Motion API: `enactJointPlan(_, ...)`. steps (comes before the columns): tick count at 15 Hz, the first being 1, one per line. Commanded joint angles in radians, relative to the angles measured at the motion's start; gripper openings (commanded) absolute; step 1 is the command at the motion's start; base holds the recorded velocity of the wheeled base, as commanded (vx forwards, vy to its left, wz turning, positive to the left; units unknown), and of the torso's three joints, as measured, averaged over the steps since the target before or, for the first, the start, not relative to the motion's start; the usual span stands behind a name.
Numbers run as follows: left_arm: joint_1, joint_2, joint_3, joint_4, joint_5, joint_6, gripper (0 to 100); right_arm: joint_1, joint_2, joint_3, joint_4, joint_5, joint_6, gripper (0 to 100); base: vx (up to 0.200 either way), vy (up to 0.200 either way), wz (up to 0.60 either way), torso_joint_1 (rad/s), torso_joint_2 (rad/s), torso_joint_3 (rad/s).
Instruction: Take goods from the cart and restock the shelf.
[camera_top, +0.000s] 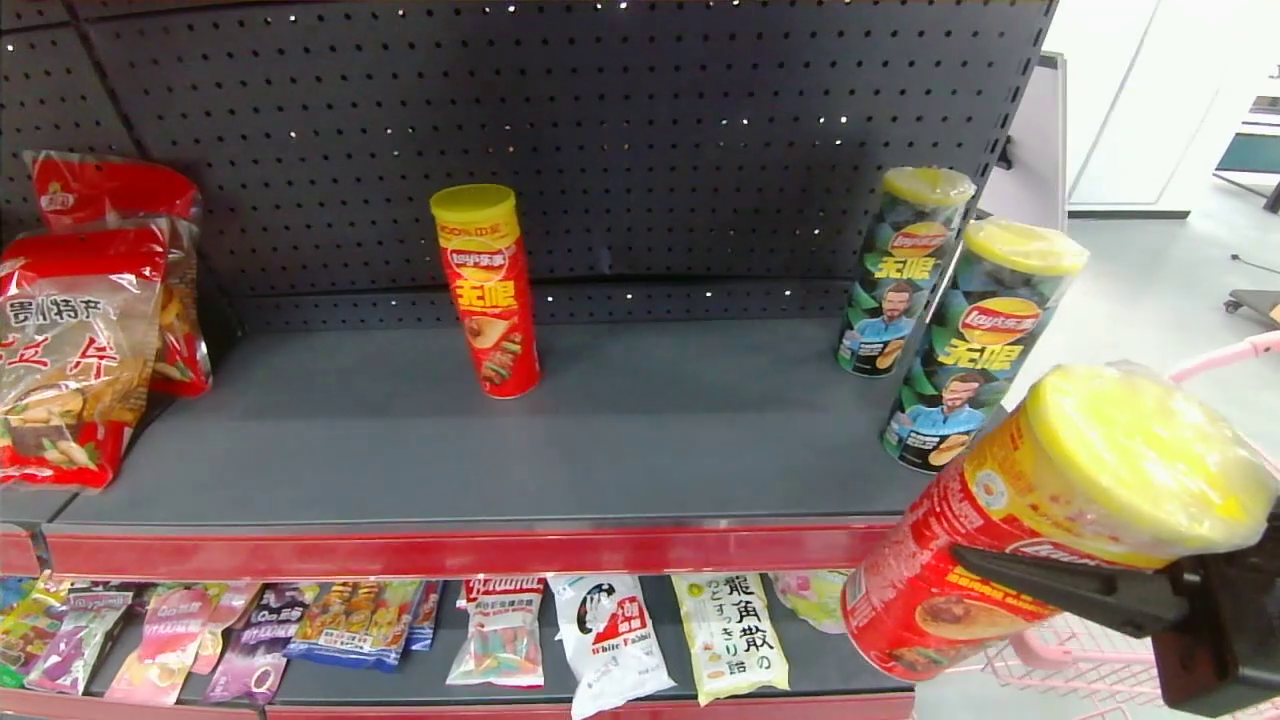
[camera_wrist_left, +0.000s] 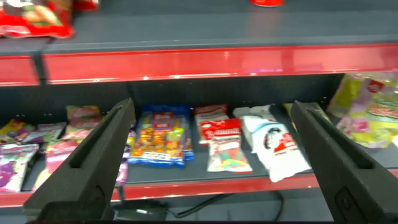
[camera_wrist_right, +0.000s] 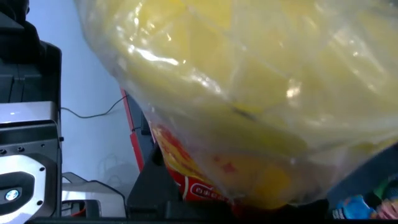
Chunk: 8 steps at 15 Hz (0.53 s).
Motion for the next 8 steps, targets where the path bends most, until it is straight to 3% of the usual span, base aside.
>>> enactJointPlan(1,0.000,0.001,0.000,0.000,0.000,0.000,100,0.000,0.003,0.003,0.000,0.001,-0.001,0,0.000,0.200,0.00,0.002,0.00,0.002)
enactJointPlan(7,0.000,0.001,0.000,0.000,0.000,-0.002,100,0.002,0.005,0.006,0.000,0.001,-0.001,0,0.000,0.200,0.00,0.002,0.00,0.005)
enactJointPlan(8,0.000,0.001,0.000,0.000,0.000,-0.002,100,0.000,0.006,0.007,0.000,0.001,-0.001,0,0.000,0.000,0.00,0.000,0.00,0.000)
